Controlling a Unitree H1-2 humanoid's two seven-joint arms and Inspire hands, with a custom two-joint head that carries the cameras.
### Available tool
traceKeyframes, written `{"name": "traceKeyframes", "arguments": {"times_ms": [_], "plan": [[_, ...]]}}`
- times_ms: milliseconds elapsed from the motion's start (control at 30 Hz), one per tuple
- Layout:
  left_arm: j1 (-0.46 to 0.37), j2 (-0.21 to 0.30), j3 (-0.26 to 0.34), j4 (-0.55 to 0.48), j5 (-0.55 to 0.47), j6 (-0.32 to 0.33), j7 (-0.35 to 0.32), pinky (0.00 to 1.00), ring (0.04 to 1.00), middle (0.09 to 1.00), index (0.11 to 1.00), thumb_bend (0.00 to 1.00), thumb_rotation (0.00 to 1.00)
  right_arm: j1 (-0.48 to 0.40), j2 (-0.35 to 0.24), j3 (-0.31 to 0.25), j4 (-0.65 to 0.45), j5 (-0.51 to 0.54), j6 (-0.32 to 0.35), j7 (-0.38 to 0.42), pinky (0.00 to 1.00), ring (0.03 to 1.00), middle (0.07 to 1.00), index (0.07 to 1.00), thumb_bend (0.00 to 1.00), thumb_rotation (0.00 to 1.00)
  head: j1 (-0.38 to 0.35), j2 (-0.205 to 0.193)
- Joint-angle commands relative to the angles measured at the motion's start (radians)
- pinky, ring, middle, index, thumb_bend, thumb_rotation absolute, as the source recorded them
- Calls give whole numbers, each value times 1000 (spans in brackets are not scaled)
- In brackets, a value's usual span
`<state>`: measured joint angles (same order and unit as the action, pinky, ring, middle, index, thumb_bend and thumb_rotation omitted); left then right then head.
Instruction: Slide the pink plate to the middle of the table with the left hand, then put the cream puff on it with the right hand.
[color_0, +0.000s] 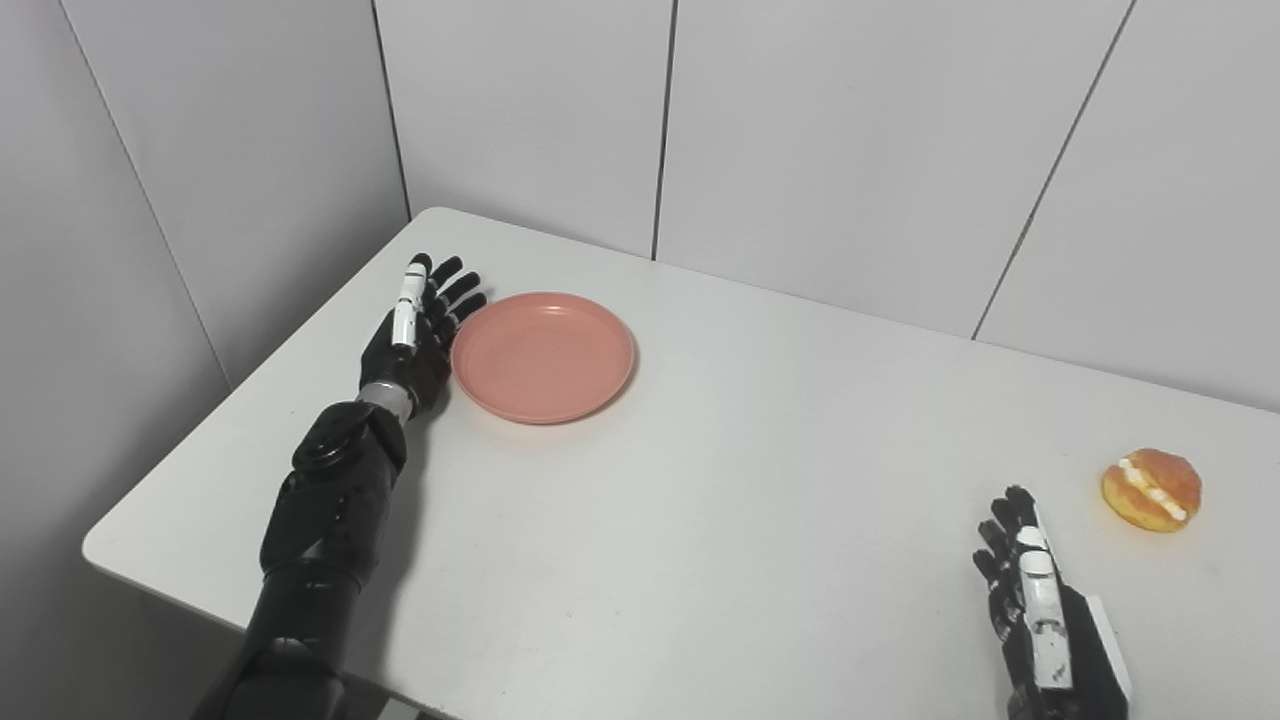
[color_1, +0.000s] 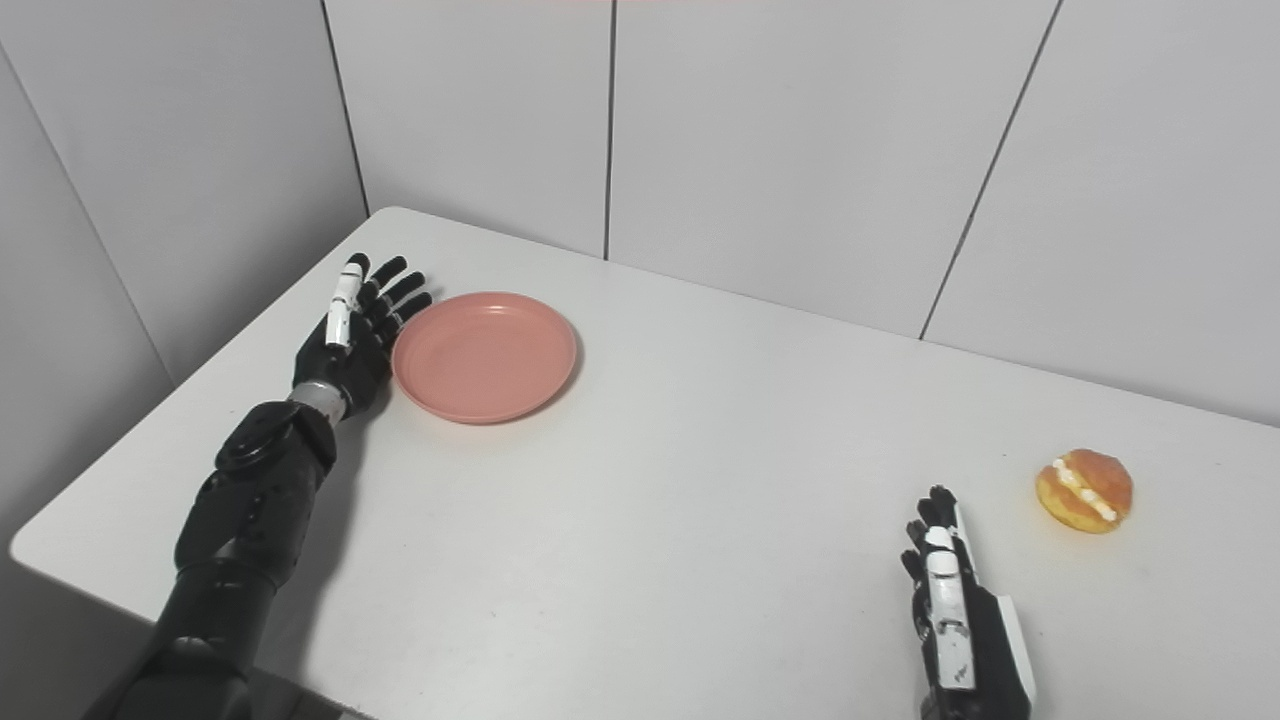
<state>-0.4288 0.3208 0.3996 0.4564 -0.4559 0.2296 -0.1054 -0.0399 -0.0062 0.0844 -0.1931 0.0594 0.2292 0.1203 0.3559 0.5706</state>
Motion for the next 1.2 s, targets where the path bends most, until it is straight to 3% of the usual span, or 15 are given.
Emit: {"name": "traceKeyframes", "arguments": {"times_ms": [0,433,867,1167], "plan": [[4,-14,-12,-21,-12,38,-6,901,894,890,865,369,1000,-28,6,2,-40,3,10,-1,1000,1000,1000,1000,277,1000,0,1],[36,-55,-99,-78,8,56,-53,917,901,899,879,369,1000,-32,29,2,-43,4,27,-15,1000,1000,1000,1000,307,1000,-29,24],[34,-93,-150,-95,21,77,-49,889,875,873,858,390,1000,-28,32,13,-62,-22,40,-29,1000,997,999,993,318,1000,-67,52],[69,-133,-199,-177,15,118,-61,861,863,863,844,399,1000,-29,35,22,-66,-47,32,-32,993,990,994,984,330,1000,-104,73]]}}
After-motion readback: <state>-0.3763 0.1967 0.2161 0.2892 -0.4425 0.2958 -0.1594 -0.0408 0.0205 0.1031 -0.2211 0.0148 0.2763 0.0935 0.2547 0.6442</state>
